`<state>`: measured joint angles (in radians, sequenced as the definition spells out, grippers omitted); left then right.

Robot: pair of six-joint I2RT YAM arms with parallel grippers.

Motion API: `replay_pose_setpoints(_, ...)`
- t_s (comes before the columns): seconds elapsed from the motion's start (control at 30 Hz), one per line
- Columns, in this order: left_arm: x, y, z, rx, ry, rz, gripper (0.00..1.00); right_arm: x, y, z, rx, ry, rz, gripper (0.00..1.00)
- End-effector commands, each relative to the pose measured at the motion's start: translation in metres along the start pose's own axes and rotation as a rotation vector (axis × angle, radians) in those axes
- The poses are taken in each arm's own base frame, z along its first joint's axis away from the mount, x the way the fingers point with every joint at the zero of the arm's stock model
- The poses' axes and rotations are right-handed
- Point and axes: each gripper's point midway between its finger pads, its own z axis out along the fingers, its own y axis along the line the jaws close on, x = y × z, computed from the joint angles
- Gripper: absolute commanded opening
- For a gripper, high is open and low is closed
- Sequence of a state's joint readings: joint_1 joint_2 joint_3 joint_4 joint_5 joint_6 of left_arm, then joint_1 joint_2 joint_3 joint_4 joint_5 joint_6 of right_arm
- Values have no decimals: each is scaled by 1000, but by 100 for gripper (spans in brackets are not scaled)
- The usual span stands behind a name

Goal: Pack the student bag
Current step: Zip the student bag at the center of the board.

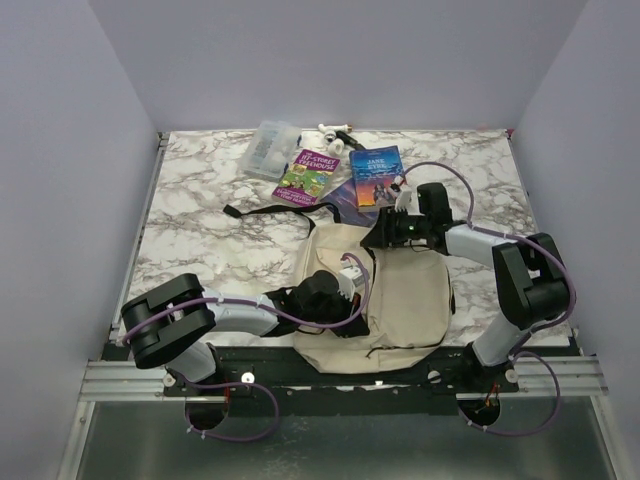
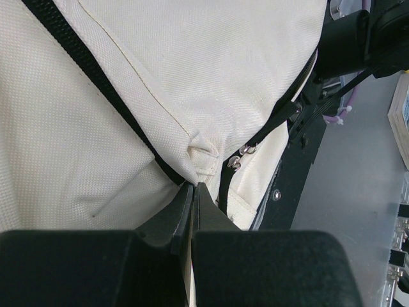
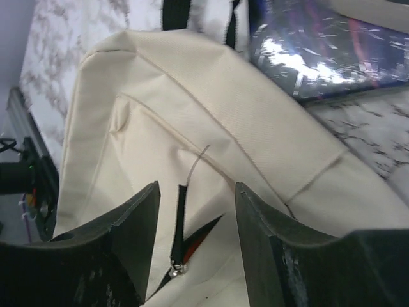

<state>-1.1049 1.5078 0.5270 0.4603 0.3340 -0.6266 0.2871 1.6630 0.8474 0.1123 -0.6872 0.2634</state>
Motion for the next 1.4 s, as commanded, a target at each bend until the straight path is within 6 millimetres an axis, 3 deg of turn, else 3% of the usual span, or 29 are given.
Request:
replay_pose_setpoints(0.0,3,-10,-6,45,19,6,0,9,35,2,-252,12,-90,55)
replay_pose_setpoints(0.27,1,-12,-8,54,14,12,0,21,16,3,-155,-11,-114,45)
replay_pose_setpoints(0.4,1,-12,-6,55,19,10,0,7,16,-2,-121,-97,-180,26)
replay_pose_setpoints(0.5,0,-12,-7,57,17,15,0,4,18,1,-148,-96,-195,1)
replay_pose_setpoints(0.6,-1,-12,-8,59,20,13,0,-2,8,6,-101,-113,-169,0)
replay_pose_setpoints(0.73,0,-15,-8,67,29,14,0,-28,-4,5,-2,-263,-99,0)
replay_pose_setpoints(0.97,4,-18,-11,86,53,14,0,-60,-44,4,184,-480,4,0)
replay_pose_setpoints(1.07,7,-19,-15,91,57,16,0,-59,-63,24,205,-456,26,0)
replay_pose_setpoints(1.13,10,-19,-16,90,63,10,0,-62,-65,32,189,-434,36,0)
replay_pose_setpoints(1.3,13,-17,-14,86,80,-1,0,-73,-80,27,294,-440,-10,0)
replay_pose_setpoints(1.37,15,-15,-12,85,90,-9,0,-76,-75,20,331,-406,-63,0)
